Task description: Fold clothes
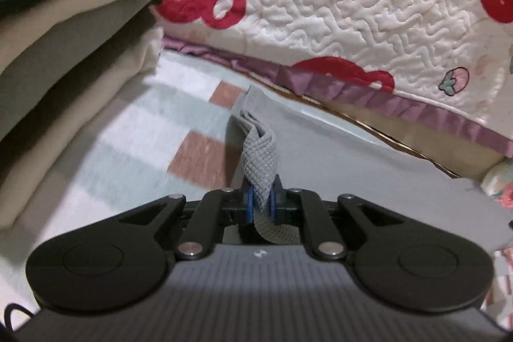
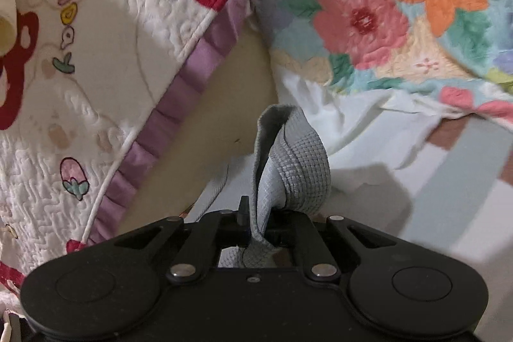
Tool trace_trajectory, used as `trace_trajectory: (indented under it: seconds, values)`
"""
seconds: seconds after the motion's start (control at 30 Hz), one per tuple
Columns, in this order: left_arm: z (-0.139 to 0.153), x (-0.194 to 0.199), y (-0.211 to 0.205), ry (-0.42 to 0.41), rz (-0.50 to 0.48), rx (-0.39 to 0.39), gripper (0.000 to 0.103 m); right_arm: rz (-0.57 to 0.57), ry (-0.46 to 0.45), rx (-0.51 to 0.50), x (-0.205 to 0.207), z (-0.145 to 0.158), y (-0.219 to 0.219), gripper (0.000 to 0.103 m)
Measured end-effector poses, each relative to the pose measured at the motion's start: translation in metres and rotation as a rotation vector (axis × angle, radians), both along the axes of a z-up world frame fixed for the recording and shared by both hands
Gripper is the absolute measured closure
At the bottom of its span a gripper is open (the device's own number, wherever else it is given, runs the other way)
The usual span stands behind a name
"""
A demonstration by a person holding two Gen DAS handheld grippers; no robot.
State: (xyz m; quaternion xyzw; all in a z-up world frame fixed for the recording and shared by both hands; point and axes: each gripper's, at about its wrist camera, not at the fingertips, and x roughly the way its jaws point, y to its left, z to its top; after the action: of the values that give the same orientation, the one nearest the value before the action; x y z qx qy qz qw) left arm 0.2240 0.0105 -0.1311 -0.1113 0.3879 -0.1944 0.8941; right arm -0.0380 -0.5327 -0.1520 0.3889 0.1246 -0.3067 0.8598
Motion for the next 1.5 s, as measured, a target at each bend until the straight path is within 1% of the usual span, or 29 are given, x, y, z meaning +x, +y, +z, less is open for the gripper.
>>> trace_trajectory:
  seconds: [0.03, 0.1, 0.13, 0.2, 0.23, 0.3, 0.33, 0.37, 0.4, 0.43, 0.5, 0.57, 0.63, 0.67, 0.73, 0.77, 0.83, 0.9, 1.0, 1.07, 1.17, 1.2, 1.23, 1.27, 1.33, 1.37, 1.43, 1.47, 1.5]
  values:
    - [-0.004, -0.004, 0.002, 0.021, -0.002, 0.008, 0.094, -0.002, 0.012, 0.008, -0.008, -0.002, 0.001, 0.096]
    - [-0.014, -0.013, 0.006, 0.065, -0.006, 0.028, 0.094, 0.015, 0.070, 0.004, -0.018, -0.012, 0.007, 0.097]
    - [-0.013, -0.016, 0.005, 0.063, -0.011, 0.038, 0.094, 0.024, 0.096, -0.002, -0.022, -0.017, 0.010, 0.097]
    - [-0.011, -0.021, 0.003, 0.047, -0.021, 0.059, 0.094, 0.036, 0.127, -0.014, -0.025, -0.026, 0.016, 0.097]
    - [-0.005, -0.024, 0.003, 0.019, -0.027, 0.066, 0.094, 0.036, 0.129, -0.015, -0.027, -0.028, 0.019, 0.097]
    - [0.008, -0.035, 0.002, -0.037, -0.032, 0.090, 0.094, 0.018, 0.086, -0.010, -0.035, -0.023, 0.024, 0.097]
    - [0.015, -0.041, 0.001, -0.065, -0.034, 0.102, 0.094, 0.019, 0.080, -0.028, -0.038, -0.018, 0.027, 0.097]
    - [0.017, -0.044, 0.004, -0.066, -0.030, 0.103, 0.094, 0.022, 0.080, -0.045, -0.039, -0.013, 0.030, 0.097]
    - [0.015, -0.046, 0.008, -0.042, -0.027, 0.092, 0.094, 0.026, 0.081, -0.058, -0.040, -0.010, 0.030, 0.097]
    - [0.012, -0.047, 0.016, 0.009, -0.020, 0.055, 0.094, 0.029, 0.087, -0.058, -0.041, -0.009, 0.029, 0.097]
    - [0.011, -0.051, 0.028, 0.055, -0.020, 0.017, 0.094, 0.019, 0.099, -0.033, -0.045, -0.013, 0.027, 0.097]
    - [0.018, -0.061, 0.032, 0.045, -0.026, 0.047, 0.094, 0.015, 0.086, -0.010, -0.053, -0.011, 0.032, 0.097]
    - [0.028, -0.068, 0.036, 0.038, -0.025, 0.065, 0.094, 0.028, 0.111, -0.034, -0.061, -0.004, 0.045, 0.097]
    - [0.033, -0.070, 0.039, 0.045, -0.025, 0.058, 0.094, 0.035, 0.124, -0.046, -0.065, 0.000, 0.051, 0.097]
    - [0.033, -0.070, 0.041, 0.066, -0.040, 0.066, 0.094, 0.048, 0.150, -0.071, -0.073, 0.007, 0.063, 0.097]
    - [0.027, -0.068, 0.040, 0.093, -0.046, 0.081, 0.094, 0.055, 0.167, -0.080, -0.076, 0.007, 0.067, 0.097]
    - [0.012, -0.063, 0.038, 0.154, -0.058, 0.114, 0.094, 0.058, 0.212, -0.070, -0.076, -0.008, 0.066, 0.097]
    - [0.006, -0.062, 0.035, 0.167, -0.072, 0.159, 0.094, 0.045, 0.230, -0.032, -0.077, -0.023, 0.063, 0.097]
    - [-0.003, -0.061, 0.030, 0.181, -0.093, 0.227, 0.090, 0.060, 0.264, -0.043, -0.078, -0.031, 0.065, 0.096]
    - [0.001, -0.069, 0.022, 0.127, -0.102, 0.319, 0.089, 0.073, 0.296, -0.062, -0.078, -0.031, 0.065, 0.095]
    - [0.009, -0.082, 0.014, 0.060, -0.101, 0.409, 0.085, 0.098, 0.369, -0.098, -0.078, -0.028, 0.065, 0.092]
    - [0.015, -0.085, 0.014, 0.037, -0.089, 0.430, 0.084, 0.096, 0.399, -0.105, -0.078, -0.027, 0.065, 0.084]
    - [0.021, -0.088, 0.017, 0.017, -0.073, 0.419, 0.084, 0.082, 0.430, -0.114, -0.080, -0.026, 0.066, 0.074]
    - [0.027, -0.090, 0.022, -0.002, -0.056, 0.403, 0.083, 0.060, 0.455, -0.120, -0.084, -0.025, 0.066, 0.071]
    - [0.031, -0.085, 0.040, 0.035, -0.054, 0.263, 0.079, 0.020, 0.501, -0.129, -0.093, -0.023, 0.067, 0.071]
    - [0.029, -0.081, 0.047, 0.072, -0.043, 0.225, 0.079, 0.003, 0.515, -0.136, -0.098, -0.023, 0.068, 0.071]
    - [0.027, -0.074, 0.059, 0.112, -0.005, 0.173, 0.079, -0.042, 0.545, -0.162, -0.107, -0.020, 0.070, 0.068]
    - [0.027, -0.070, 0.060, 0.128, -0.009, 0.149, 0.079, -0.059, 0.537, -0.165, -0.108, -0.018, 0.070, 0.068]
    - [0.029, -0.068, 0.055, 0.121, -0.041, 0.142, 0.079, -0.077, 0.528, -0.179, -0.108, -0.013, 0.071, 0.068]
